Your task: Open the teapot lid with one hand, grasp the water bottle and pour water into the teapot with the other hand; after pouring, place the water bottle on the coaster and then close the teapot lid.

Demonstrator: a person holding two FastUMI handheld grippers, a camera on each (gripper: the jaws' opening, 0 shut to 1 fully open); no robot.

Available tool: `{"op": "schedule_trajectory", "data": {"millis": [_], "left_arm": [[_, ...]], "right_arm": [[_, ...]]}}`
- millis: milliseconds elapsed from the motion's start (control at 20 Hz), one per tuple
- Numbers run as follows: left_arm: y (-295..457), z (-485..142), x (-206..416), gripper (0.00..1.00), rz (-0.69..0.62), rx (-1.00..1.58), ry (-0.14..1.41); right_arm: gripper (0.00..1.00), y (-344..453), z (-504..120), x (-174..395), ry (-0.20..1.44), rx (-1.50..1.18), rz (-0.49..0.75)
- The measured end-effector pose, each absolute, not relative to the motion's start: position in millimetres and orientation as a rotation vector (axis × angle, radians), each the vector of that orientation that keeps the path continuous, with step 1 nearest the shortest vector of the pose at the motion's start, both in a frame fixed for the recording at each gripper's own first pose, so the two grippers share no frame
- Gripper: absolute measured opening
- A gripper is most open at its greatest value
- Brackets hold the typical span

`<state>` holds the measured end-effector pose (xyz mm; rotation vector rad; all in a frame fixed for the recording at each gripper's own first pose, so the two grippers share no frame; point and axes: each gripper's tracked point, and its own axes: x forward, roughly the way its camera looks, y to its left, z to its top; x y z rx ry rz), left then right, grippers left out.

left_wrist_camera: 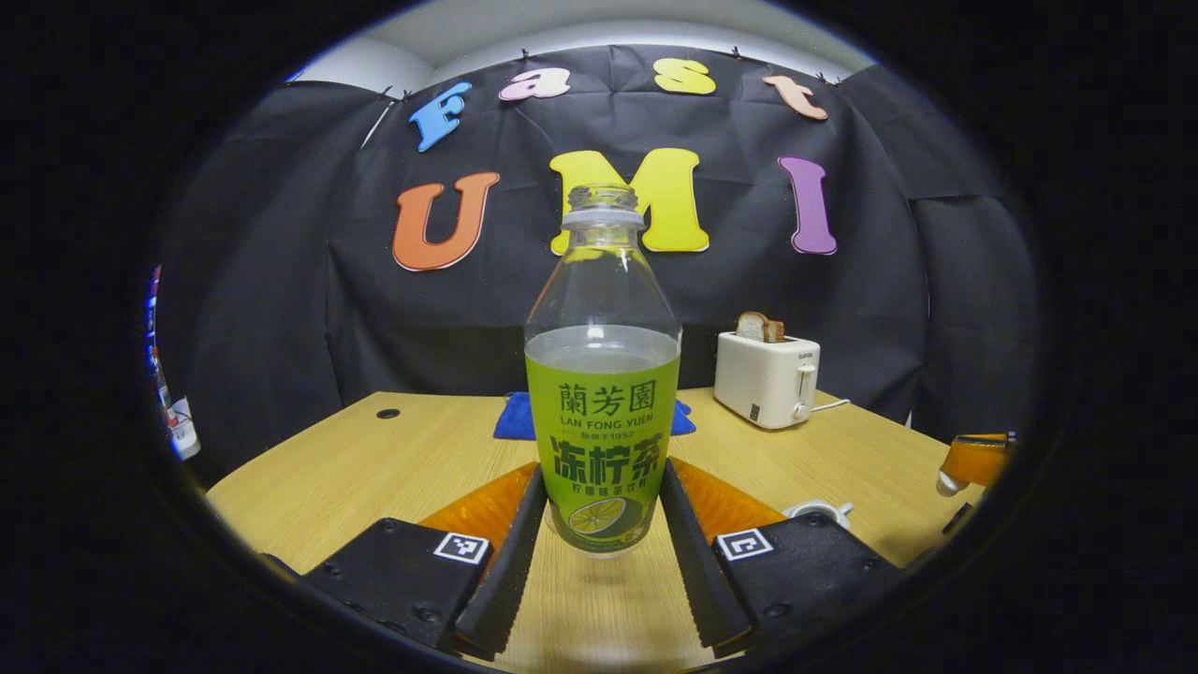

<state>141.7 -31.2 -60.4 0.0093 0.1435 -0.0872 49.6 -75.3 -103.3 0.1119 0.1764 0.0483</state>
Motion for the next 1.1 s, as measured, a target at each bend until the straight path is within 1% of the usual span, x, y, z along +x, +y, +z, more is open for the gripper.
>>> {"op": "schedule_trajectory", "data": {"millis": [400,450,500,800,1100], "left_arm": [[-26,-83,198,0.74,-0.108,0.047,0.174],[-26,-88,203,0.74,-0.11,0.049,0.184],[-27,-93,207,0.73,-0.113,0.049,0.195],[-23,-118,226,0.75,-0.109,0.055,0.245],[-20,-129,230,0.76,-0.103,0.055,0.268]], "right_arm": [[0.0,-85,-123,51,0.223,0.153,0.031],[0.02,-87,-124,53,0.228,0.155,0.026],[0.0,-89,-127,53,0.232,0.157,0.023],[0.0,-91,-137,63,0.258,0.159,0.014],[0.0,-87,-141,68,0.269,0.158,0.025]]}}
